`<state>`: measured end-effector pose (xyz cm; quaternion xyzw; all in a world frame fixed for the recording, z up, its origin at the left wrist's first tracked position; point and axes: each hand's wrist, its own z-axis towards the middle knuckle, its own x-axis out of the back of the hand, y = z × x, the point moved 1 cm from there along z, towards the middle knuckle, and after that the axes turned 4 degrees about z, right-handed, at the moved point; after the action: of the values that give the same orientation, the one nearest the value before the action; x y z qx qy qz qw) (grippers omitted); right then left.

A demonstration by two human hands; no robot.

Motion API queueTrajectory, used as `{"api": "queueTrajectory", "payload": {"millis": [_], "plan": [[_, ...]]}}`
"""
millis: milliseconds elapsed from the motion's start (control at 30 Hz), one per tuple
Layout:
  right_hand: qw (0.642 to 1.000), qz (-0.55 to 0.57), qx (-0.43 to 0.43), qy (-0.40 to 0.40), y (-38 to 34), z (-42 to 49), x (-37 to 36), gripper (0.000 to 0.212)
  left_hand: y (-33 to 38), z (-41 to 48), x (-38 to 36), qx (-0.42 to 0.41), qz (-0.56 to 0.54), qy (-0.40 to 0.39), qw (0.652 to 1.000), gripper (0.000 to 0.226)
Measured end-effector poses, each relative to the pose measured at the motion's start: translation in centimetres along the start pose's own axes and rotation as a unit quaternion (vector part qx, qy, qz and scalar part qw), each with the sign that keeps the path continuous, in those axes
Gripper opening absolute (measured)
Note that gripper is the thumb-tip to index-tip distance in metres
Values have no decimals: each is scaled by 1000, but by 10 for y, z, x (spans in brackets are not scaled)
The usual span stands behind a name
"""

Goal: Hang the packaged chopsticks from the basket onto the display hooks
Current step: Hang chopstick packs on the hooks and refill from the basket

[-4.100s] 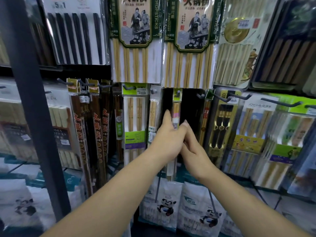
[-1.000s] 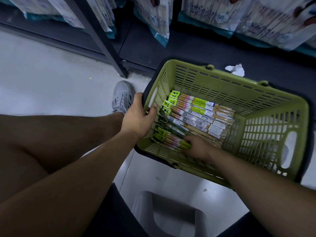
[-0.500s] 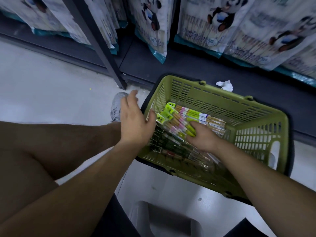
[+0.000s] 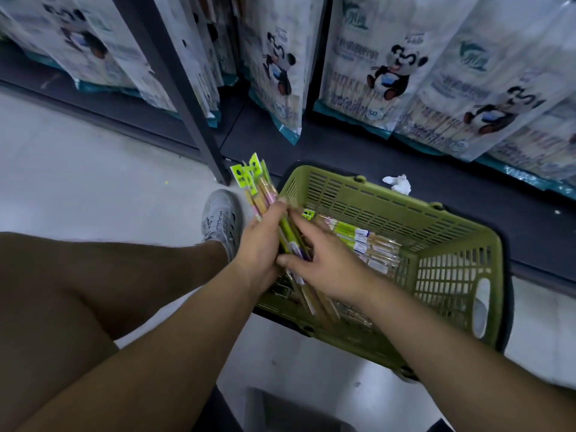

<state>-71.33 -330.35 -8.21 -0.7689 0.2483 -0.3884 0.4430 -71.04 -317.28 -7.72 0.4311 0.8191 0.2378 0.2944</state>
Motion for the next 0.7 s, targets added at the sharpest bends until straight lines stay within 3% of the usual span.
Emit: {"api": "queueTrajectory", "payload": {"millis": [100, 167, 233, 300, 433, 700], "plan": [[994, 28, -19, 107, 26, 10, 7, 36, 12, 11, 7, -46, 16, 53, 997, 21], [987, -8, -85, 136, 57, 16, 18, 14, 22, 17, 14, -74, 69, 78, 992, 16], [977, -105, -154, 98, 94, 20, 30, 21, 26, 22, 18, -85, 109, 78, 987, 18], [956, -203, -207, 33, 126, 24, 38, 42, 24, 25, 21, -87, 121, 73, 986, 19], [925, -290, -241, -42, 163, 40, 41, 68, 16, 31, 23, -111, 129, 45, 984, 19], [894, -391, -215, -46, 182, 61, 30, 69, 13, 39, 23, -133, 159, 35, 978, 24]]}}
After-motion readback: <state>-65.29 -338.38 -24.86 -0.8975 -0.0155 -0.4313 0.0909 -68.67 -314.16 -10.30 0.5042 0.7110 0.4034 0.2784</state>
